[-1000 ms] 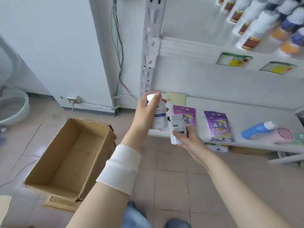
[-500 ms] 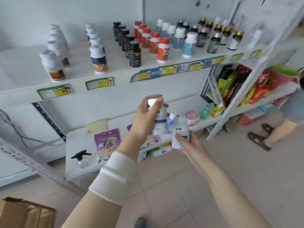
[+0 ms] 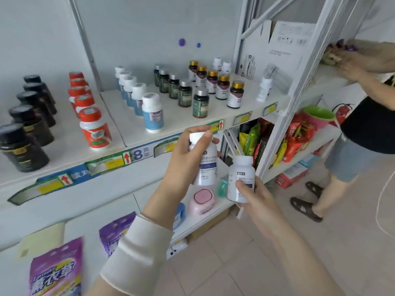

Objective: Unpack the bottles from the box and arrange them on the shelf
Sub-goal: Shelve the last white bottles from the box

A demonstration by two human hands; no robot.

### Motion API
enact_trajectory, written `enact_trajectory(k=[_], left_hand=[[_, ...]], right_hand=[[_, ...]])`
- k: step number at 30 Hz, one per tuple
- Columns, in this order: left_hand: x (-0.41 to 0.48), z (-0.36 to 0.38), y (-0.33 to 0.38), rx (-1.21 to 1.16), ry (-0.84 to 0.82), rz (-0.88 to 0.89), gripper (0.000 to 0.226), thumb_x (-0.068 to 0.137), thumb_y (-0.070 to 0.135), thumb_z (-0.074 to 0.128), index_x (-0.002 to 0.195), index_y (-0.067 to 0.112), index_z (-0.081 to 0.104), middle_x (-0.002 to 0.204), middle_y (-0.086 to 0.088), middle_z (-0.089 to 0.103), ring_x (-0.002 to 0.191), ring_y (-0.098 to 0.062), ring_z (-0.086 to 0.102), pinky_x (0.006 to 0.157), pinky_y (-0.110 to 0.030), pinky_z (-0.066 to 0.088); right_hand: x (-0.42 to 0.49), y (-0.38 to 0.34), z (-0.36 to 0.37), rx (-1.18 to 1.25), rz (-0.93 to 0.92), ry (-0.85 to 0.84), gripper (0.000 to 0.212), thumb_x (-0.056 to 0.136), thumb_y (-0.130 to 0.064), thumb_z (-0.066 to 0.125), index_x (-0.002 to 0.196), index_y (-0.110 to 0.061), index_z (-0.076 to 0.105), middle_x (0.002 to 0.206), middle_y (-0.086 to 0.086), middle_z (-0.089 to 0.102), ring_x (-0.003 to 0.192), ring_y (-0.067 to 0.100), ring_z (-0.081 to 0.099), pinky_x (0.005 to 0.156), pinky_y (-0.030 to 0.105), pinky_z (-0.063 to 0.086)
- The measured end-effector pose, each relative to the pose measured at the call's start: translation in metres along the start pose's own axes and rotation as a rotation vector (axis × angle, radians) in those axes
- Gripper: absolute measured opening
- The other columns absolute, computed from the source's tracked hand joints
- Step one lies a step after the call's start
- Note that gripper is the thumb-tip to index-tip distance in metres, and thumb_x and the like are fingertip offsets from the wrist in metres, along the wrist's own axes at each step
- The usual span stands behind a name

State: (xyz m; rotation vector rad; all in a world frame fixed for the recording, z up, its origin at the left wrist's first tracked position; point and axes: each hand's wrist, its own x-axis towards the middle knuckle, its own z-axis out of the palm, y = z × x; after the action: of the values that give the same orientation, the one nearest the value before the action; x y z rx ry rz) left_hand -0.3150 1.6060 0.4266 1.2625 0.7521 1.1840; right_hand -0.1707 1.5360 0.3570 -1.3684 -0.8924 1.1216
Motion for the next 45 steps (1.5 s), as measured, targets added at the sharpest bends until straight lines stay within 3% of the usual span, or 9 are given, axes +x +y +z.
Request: enact_trajectory(k=[12, 19, 29, 32, 34, 36, 39, 41, 45], left_hand=[[0.217, 0.153, -0.030, 0.043, -0.051, 0.073, 0.019, 0.094, 0.022, 0.051, 0.112, 0.019, 0.052, 0.087, 0.001, 0.067, 0.071, -0.008, 0.069, 0.073, -0.028, 0.058], [0.303, 0.208, -0.036, 0.175, 0.122, 0.143, 0.015, 0.094, 0.027, 0.051, 0.109, 0.026, 0.053, 0.096, 0.003, 0.069, 0.098, -0.022, 0.067, 0.089, -0.035, 0.054], [0.424, 0.208, -0.032, 0.436, 0.245, 0.141, 0.037, 0.095, 0.035, 0.050, 0.123, 0.011, 0.052, 0.092, 0.011, 0.069, 0.094, -0.011, 0.063, 0.078, -0.025, 0.053], [0.457, 0.196, -0.027, 0.595, 0.229, 0.104, 0.020, 0.097, 0.030, 0.048, 0.106, 0.017, 0.060, 0.086, 0.013, 0.065, 0.077, 0.001, 0.063, 0.063, -0.008, 0.049], [0.481, 0.184, -0.030, 0.665, 0.220, 0.068, 0.010, 0.095, 0.030, 0.051, 0.096, 0.025, 0.060, 0.094, 0.007, 0.066, 0.083, -0.001, 0.064, 0.080, -0.016, 0.052], [0.503, 0.172, -0.036, 0.734, 0.198, 0.012, 0.022, 0.091, 0.032, 0.058, 0.109, 0.021, 0.060, 0.108, -0.001, 0.065, 0.099, -0.014, 0.063, 0.093, -0.032, 0.051], [0.526, 0.161, -0.047, 0.844, 0.147, -0.077, 0.030, 0.087, 0.031, 0.063, 0.113, 0.022, 0.053, 0.097, 0.005, 0.058, 0.084, -0.007, 0.056, 0.072, -0.019, 0.047], [0.537, 0.159, -0.053, 0.918, 0.087, -0.106, 0.031, 0.085, 0.030, 0.065, 0.112, 0.022, 0.052, 0.095, 0.007, 0.054, 0.079, -0.003, 0.051, 0.063, -0.014, 0.039], [0.545, 0.156, -0.060, 1.035, 0.002, -0.172, 0.033, 0.081, 0.030, 0.070, 0.109, 0.025, 0.052, 0.112, 0.006, 0.056, 0.097, -0.011, 0.053, 0.076, -0.016, 0.042]], right_hand=[[0.210, -0.097, -0.179, -0.002, -0.173, 0.023, 0.026, 0.081, -0.034, 0.065, 0.103, -0.043, 0.056, 0.118, -0.007, 0.063, 0.114, 0.013, 0.058, 0.107, 0.041, 0.038], [0.324, -0.154, -0.239, -0.043, -0.273, -0.188, 0.022, 0.084, -0.037, 0.064, 0.103, -0.043, 0.055, 0.119, -0.008, 0.063, 0.114, 0.013, 0.059, 0.107, 0.042, 0.039], [0.463, -0.193, -0.227, -0.056, -0.337, -0.385, 0.041, 0.087, -0.024, 0.062, 0.125, -0.015, 0.049, 0.117, 0.003, 0.062, 0.108, 0.016, 0.061, 0.095, 0.032, 0.047], [0.492, -0.200, -0.218, -0.086, -0.366, -0.427, 0.041, 0.085, -0.019, 0.064, 0.122, -0.014, 0.048, 0.107, -0.002, 0.062, 0.097, 0.008, 0.061, 0.082, 0.018, 0.050], [0.507, -0.198, -0.214, -0.132, -0.373, -0.440, 0.040, 0.083, -0.015, 0.065, 0.119, -0.016, 0.046, 0.103, -0.005, 0.061, 0.090, 0.003, 0.059, 0.068, 0.008, 0.048], [0.523, -0.192, -0.208, -0.208, -0.350, -0.458, 0.044, 0.080, -0.014, 0.069, 0.116, -0.019, 0.046, 0.107, -0.002, 0.062, 0.093, 0.006, 0.060, 0.073, 0.014, 0.050], [0.541, -0.178, -0.202, -0.309, -0.285, -0.533, 0.050, 0.075, -0.010, 0.073, 0.114, -0.022, 0.044, 0.113, 0.003, 0.062, 0.100, 0.018, 0.061, 0.086, 0.030, 0.050], [0.549, -0.168, -0.198, -0.370, -0.264, -0.598, 0.050, 0.074, -0.009, 0.075, 0.112, -0.023, 0.044, 0.108, 0.001, 0.063, 0.097, 0.017, 0.060, 0.084, 0.029, 0.050], [0.558, -0.152, -0.188, -0.469, -0.272, -0.676, 0.052, 0.066, -0.012, 0.082, 0.102, -0.025, 0.048, 0.107, 0.001, 0.062, 0.102, 0.020, 0.061, 0.088, 0.036, 0.054]])
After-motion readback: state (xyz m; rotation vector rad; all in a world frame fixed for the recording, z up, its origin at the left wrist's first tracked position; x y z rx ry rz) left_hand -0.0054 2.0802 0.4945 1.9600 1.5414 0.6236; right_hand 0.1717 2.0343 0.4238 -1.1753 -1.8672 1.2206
